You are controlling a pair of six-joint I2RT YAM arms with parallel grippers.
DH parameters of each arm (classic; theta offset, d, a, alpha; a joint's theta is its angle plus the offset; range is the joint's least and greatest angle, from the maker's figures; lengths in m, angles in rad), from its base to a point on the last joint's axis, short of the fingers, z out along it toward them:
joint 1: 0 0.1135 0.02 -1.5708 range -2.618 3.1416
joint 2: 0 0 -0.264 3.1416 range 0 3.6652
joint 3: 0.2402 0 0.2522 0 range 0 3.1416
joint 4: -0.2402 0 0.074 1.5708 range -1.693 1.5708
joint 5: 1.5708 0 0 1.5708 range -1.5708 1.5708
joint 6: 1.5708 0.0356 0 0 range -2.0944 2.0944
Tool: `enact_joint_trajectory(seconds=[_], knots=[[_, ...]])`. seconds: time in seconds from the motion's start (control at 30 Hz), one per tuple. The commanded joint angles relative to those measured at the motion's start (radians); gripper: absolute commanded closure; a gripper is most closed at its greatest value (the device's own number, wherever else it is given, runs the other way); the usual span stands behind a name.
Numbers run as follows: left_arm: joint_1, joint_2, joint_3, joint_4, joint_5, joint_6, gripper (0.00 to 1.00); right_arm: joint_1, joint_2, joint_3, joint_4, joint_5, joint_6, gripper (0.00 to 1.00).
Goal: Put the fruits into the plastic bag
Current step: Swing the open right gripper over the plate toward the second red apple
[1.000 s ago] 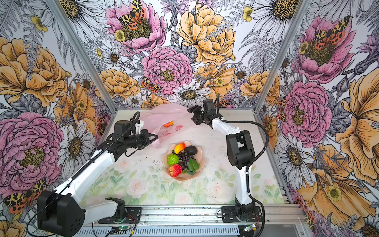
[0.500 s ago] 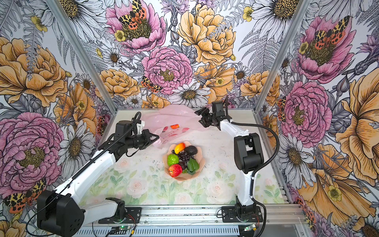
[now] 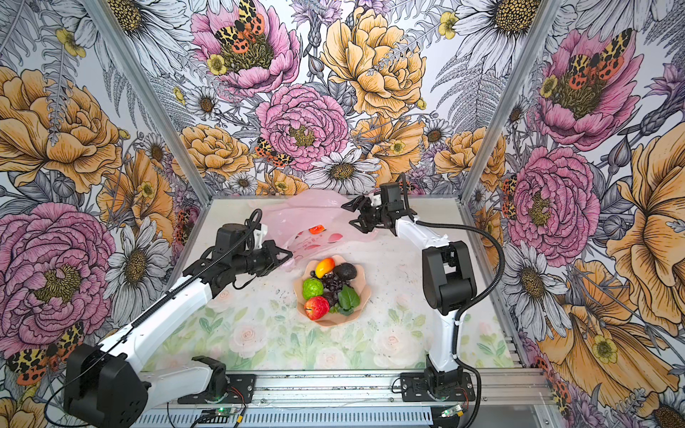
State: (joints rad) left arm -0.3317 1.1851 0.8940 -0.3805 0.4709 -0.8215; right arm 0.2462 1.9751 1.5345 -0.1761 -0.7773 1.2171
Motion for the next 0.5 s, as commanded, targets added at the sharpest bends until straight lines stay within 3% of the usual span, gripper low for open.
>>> enact_joint_trajectory(seconds=[0.0,0.3,0.47], knots=[[-0.007,-0.028,-0.019,0.044,-0.034,-0.021,1.00,0.016,-0.084,-0.034,0.002,-0.066,-0.032,0.24],[-0.018,-0.012,-0.033,0.109,-0.044,-0.056,1.00,0.036,-0.213,-0.190,0.001,-0.137,-0.074,0.15],[-0.036,0.020,-0.033,0.139,-0.043,-0.068,1.00,0.044,-0.256,-0.255,0.000,-0.196,-0.098,0.05]])
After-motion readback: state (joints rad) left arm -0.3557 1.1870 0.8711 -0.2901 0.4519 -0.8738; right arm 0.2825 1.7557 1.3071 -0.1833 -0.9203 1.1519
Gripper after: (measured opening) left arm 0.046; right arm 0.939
